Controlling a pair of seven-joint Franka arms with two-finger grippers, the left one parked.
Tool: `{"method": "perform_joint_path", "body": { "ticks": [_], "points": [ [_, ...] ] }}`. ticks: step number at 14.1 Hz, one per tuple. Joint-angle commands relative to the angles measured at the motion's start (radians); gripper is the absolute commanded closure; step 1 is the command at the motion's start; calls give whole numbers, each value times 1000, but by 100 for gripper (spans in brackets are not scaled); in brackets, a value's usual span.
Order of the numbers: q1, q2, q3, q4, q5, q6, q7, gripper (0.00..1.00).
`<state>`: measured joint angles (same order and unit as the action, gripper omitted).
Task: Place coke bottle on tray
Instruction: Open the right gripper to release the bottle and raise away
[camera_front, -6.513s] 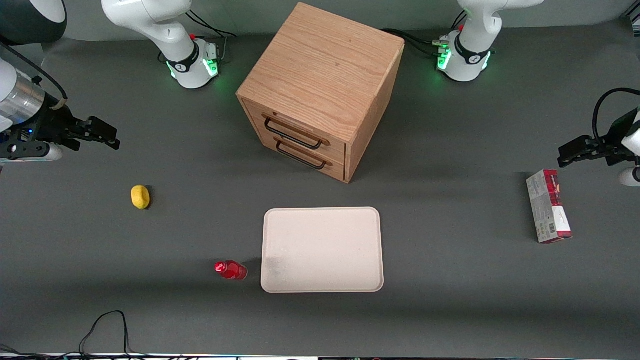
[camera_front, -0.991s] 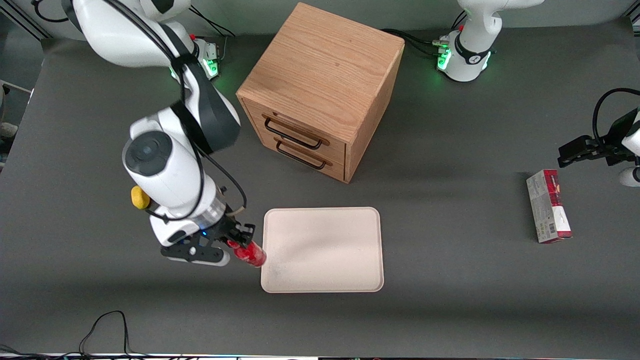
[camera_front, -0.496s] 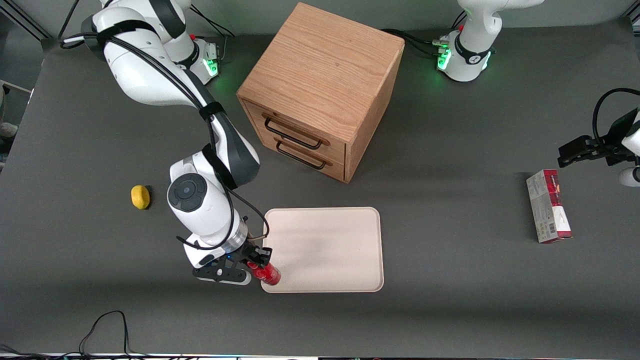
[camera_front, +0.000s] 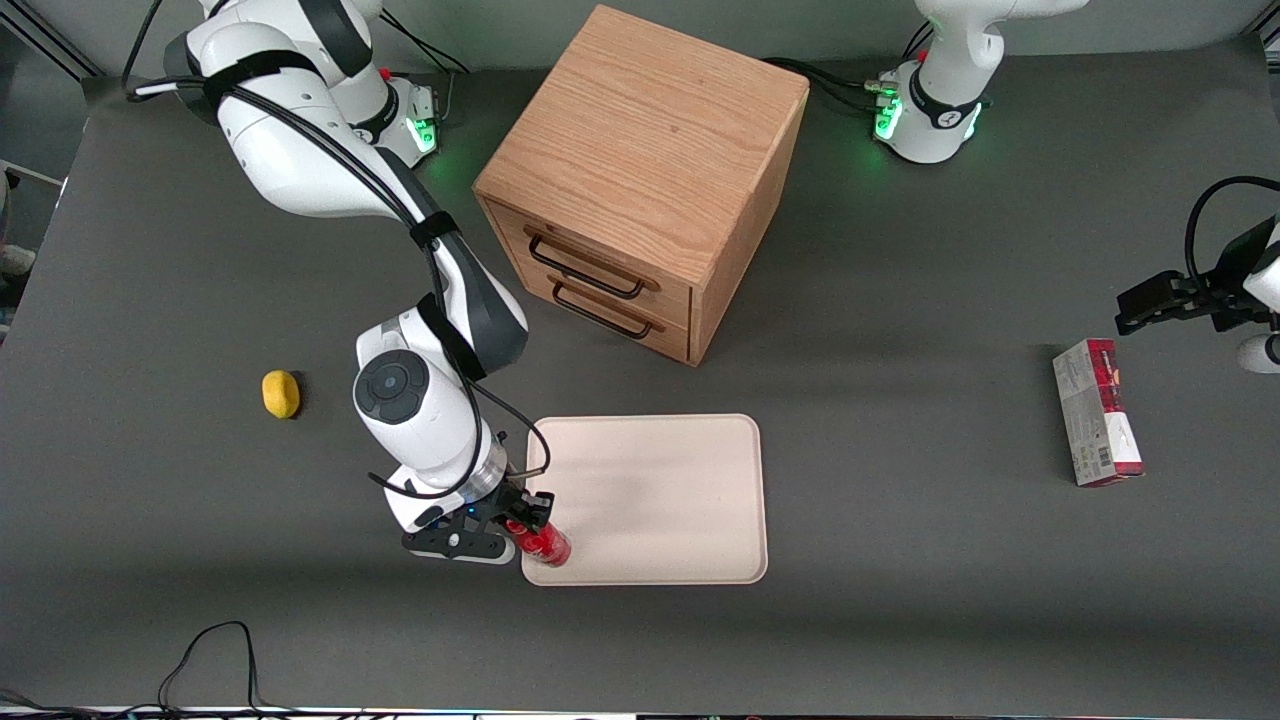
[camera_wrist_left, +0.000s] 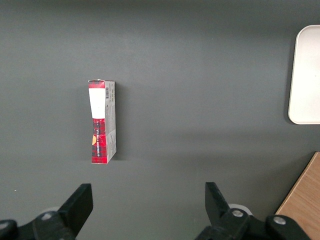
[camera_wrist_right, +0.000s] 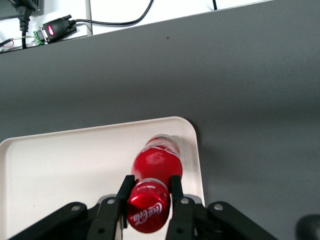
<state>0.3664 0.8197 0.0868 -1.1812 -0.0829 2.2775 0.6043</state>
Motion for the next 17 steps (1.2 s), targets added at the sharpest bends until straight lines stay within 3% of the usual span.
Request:
{"method": "perform_joint_path", "body": {
  "ticks": [1, 3, 4, 5, 9, 11, 17],
  "points": [
    [-9, -19, 13, -21, -15, 20, 25, 41],
    [-9, -21, 13, -35, -15, 22, 25, 28],
    [-9, -21, 13, -37, -17, 28, 22, 9],
    [-10, -21, 13, -38, -17, 36, 22, 0],
    [-18, -56, 10, -40, -8, 40, 17, 0],
    [-29, -143, 8, -104, -5, 30, 15, 0],
    [-84, -465, -5, -334, -6, -235, -92, 0]
  ]
}}
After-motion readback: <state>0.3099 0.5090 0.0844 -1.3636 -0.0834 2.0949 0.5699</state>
